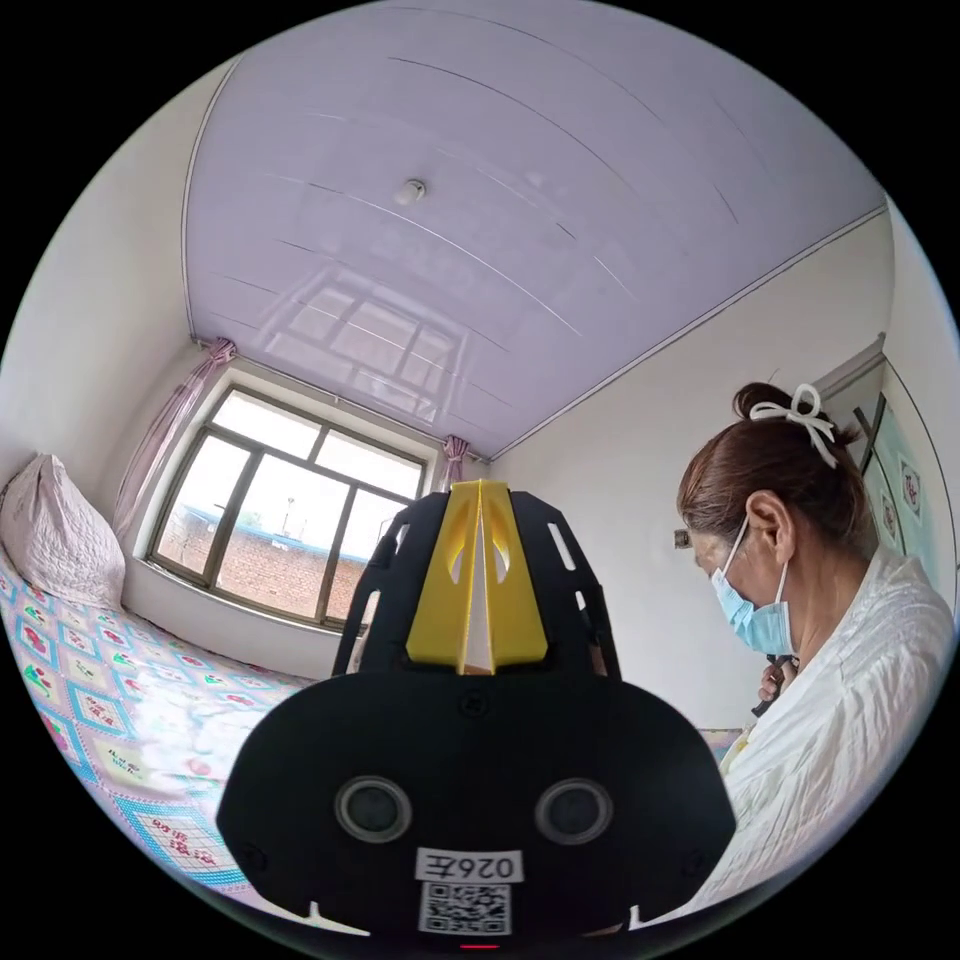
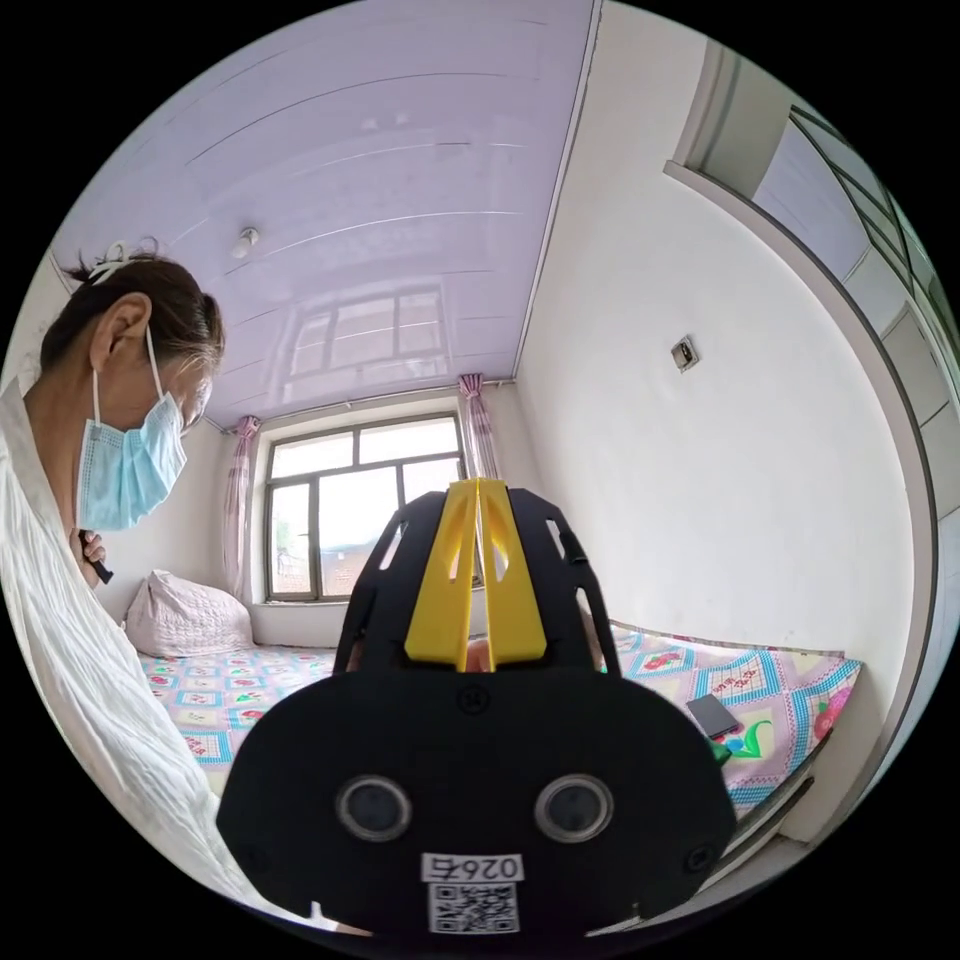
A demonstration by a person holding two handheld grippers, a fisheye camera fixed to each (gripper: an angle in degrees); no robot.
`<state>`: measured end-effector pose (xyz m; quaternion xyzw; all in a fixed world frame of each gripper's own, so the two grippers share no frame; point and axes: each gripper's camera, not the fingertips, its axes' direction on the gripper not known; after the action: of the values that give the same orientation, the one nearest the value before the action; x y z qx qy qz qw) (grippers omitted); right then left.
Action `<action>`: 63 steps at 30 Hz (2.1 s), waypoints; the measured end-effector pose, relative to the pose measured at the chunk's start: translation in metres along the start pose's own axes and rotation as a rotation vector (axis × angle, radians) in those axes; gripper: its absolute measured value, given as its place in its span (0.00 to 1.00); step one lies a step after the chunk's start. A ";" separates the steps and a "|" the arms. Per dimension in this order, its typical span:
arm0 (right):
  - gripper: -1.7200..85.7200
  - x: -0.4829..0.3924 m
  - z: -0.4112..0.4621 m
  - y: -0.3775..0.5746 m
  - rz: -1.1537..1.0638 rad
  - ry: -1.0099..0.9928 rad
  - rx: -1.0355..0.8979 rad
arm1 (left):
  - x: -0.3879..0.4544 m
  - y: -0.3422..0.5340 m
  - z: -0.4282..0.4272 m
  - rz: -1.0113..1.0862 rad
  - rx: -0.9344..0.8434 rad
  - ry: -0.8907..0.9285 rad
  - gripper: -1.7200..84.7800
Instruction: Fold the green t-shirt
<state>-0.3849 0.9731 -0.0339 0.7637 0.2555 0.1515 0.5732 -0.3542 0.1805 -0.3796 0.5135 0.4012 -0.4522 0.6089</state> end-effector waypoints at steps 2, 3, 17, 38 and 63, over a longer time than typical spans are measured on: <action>0.01 0.001 0.004 0.002 0.008 -0.004 -0.011 | -0.005 0.002 0.003 -0.005 -0.009 0.000 0.01; 0.01 0.001 0.006 0.004 0.012 -0.008 -0.010 | -0.007 0.004 0.006 -0.005 -0.016 -0.001 0.01; 0.01 -0.033 0.042 0.018 -0.076 0.053 -0.063 | -0.042 0.023 0.041 -0.024 -0.178 -0.063 0.01; 0.01 -0.072 0.092 0.032 -0.212 0.052 -0.151 | -0.061 0.044 0.056 0.102 -0.281 -0.194 0.01; 0.02 -0.024 0.213 0.076 0.016 0.033 -0.376 | -0.184 0.141 0.157 0.073 -0.619 -0.120 0.08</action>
<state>-0.2769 0.7733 -0.0228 0.6427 0.2258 0.2135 0.7003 -0.2642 0.0601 -0.1433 0.2903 0.4645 -0.3162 0.7746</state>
